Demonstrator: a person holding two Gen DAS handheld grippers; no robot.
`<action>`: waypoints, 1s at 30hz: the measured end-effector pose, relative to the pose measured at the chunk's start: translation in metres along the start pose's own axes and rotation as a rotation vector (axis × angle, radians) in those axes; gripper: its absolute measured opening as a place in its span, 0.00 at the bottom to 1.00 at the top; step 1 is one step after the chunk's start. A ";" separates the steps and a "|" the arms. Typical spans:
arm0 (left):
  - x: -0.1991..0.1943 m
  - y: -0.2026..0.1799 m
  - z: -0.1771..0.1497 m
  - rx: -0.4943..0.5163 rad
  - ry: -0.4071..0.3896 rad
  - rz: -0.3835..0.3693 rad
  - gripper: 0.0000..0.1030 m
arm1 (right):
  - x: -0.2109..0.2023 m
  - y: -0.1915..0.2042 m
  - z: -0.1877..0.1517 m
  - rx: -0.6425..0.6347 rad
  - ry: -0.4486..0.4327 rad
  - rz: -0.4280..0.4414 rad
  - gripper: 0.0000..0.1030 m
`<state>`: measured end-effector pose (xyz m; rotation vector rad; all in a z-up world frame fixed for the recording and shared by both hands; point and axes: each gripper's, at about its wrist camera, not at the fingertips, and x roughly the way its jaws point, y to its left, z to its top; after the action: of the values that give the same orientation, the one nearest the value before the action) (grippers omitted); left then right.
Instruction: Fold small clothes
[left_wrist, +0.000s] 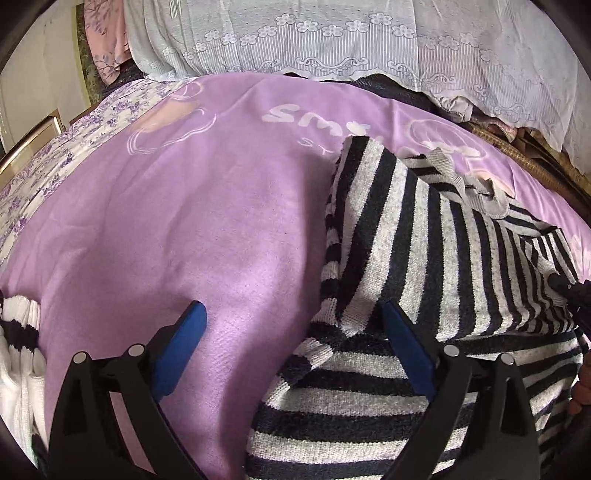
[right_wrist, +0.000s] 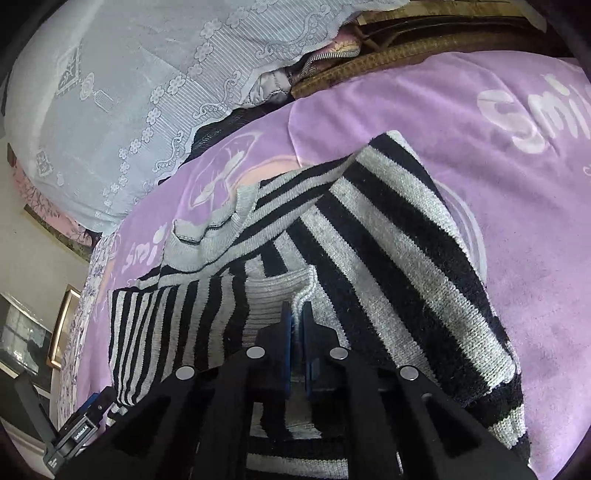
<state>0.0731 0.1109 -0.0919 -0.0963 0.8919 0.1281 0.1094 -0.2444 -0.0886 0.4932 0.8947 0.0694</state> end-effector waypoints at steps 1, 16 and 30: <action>0.000 0.002 0.000 -0.005 0.002 0.001 0.92 | -0.003 0.002 0.000 -0.011 -0.003 -0.014 0.09; 0.028 -0.046 0.077 0.032 0.040 -0.018 0.91 | 0.006 0.044 0.007 -0.074 -0.013 0.038 0.32; 0.043 -0.032 0.065 0.022 0.011 0.013 0.96 | -0.012 0.027 0.003 -0.039 -0.078 0.161 0.09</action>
<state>0.1547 0.0918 -0.0835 -0.0703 0.9045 0.1300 0.1079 -0.2246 -0.0660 0.5270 0.7752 0.2126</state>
